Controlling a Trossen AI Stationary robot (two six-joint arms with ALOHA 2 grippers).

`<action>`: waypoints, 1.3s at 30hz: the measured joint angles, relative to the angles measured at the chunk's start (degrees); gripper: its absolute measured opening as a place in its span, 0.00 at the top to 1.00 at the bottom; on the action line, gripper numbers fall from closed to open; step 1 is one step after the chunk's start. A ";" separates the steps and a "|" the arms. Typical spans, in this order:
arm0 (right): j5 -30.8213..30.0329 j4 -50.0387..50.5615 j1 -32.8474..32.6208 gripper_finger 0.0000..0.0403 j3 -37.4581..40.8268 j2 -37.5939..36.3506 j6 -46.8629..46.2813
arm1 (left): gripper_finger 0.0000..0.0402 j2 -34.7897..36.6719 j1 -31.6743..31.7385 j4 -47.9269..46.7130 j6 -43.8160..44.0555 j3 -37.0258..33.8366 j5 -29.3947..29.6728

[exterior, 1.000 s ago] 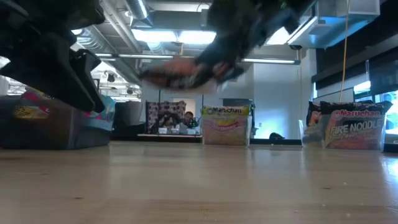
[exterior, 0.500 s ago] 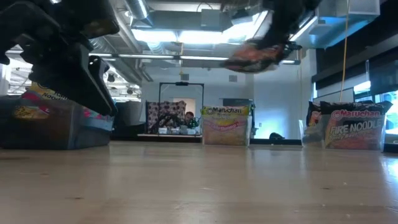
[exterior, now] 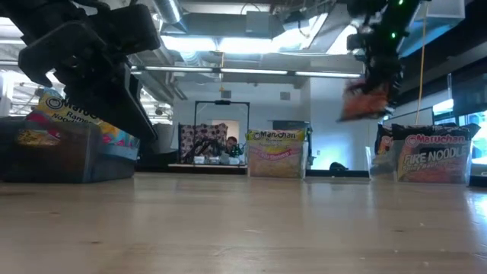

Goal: Sort Maruchan noodles
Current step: Put the black noodle pack into the bottom transparent bin

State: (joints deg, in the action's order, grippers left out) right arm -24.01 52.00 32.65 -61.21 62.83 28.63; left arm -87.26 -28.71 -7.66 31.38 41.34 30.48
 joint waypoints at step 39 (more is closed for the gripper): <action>-7.38 -12.31 5.63 0.79 21.16 7.52 19.27 | 0.68 -0.04 -0.70 1.22 -3.61 -0.02 0.11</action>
State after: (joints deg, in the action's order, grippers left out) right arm -31.38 39.69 38.28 -40.05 70.35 47.89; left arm -87.31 -29.41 -6.44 27.77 41.32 30.59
